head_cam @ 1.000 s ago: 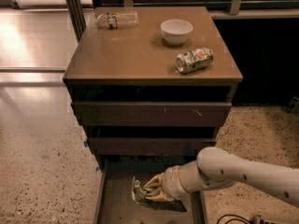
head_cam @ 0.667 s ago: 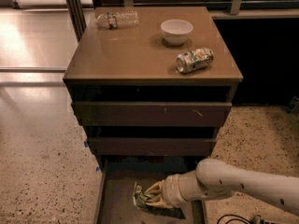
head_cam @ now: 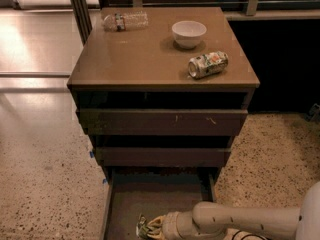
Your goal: Place green jalapeno chip bag into bottom drawer
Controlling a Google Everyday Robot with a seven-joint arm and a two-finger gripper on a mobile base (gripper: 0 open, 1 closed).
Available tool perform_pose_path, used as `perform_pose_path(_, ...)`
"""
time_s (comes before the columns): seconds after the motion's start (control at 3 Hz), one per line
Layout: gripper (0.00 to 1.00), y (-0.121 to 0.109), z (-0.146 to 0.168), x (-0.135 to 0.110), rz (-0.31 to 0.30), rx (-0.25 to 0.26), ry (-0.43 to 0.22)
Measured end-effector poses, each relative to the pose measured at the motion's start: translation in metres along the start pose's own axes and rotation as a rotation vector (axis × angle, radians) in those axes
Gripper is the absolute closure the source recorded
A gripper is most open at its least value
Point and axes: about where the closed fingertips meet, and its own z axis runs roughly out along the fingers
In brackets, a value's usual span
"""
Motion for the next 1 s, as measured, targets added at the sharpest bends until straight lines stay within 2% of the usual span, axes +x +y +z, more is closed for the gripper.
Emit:
perform_pose_path(0.33,1.0,-0.001,0.002,-0.001,0.0,0.003,-0.004)
perform_pose_path(0.67,1.0,-0.035,0.014,-0.007,-0.051,0.035,-0.016)
perform_pose_path(1.0,1.0,-0.087,0.034,-0.009,-0.098,0.046,-0.014)
